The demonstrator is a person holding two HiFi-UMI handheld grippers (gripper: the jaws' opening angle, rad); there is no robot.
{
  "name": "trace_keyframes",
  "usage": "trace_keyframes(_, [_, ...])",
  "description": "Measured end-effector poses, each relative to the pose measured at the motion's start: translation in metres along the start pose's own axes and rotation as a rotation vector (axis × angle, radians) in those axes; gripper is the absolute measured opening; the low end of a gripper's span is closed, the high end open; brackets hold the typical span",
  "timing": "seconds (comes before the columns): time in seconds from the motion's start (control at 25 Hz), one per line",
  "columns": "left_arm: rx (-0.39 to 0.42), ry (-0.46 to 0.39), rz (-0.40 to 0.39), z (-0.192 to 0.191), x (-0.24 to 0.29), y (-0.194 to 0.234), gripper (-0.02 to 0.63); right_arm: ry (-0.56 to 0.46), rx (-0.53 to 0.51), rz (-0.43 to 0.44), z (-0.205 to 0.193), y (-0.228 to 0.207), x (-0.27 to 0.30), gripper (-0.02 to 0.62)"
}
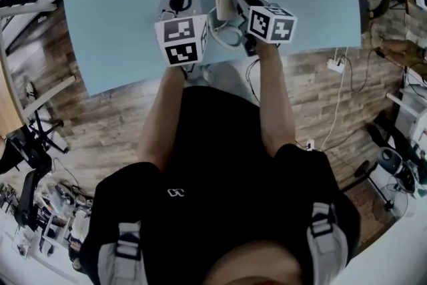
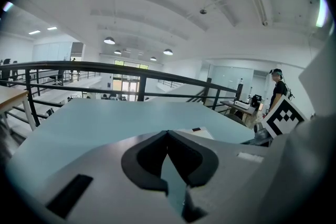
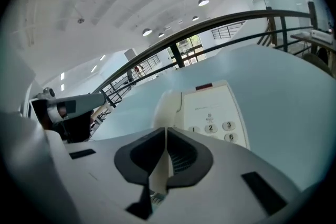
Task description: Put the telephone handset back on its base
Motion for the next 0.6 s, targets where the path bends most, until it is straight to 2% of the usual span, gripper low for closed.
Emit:
trace_keyframes(0.12, [0.002, -0.057, 0.003, 0.015, -0.002, -0.005, 0.000, -0.120, -0.057, -0.035, 0.034, -0.003, -0.016, 0.006])
trace_keyframes(0.24, [0.010, -0.135, 0.013, 0.040, -0.004, -0.012, 0.000, -0.318, -0.168, -0.074, 0.084, -0.001, -0.044, 0.000])
trace_keyframes(0.4, [0.053, -0.244, 0.015, 0.077, -0.009, -0.032, 0.000, -0.570, -0.314, -0.082, 0.148, 0.013, -0.093, -0.005])
trace_keyframes(0.52, [0.088, -0.334, 0.004, 0.104, -0.019, -0.056, 0.000, -0.623, -0.418, -0.133, 0.173, 0.019, -0.123, -0.005])
trace_keyframes(0.6, [0.115, -0.375, 0.001, 0.115, -0.028, -0.070, 0.000, -0.632, -0.442, -0.143, 0.176, 0.021, -0.137, -0.005])
Point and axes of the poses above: the fingertips, and each gripper's own axes: x forward along the fingers, y to its left, z out of its top, the point moved 8 cm from there along -x, backward along the fingers, and after that the axes turned 13 degrees about -x, right-handed, at the moved point
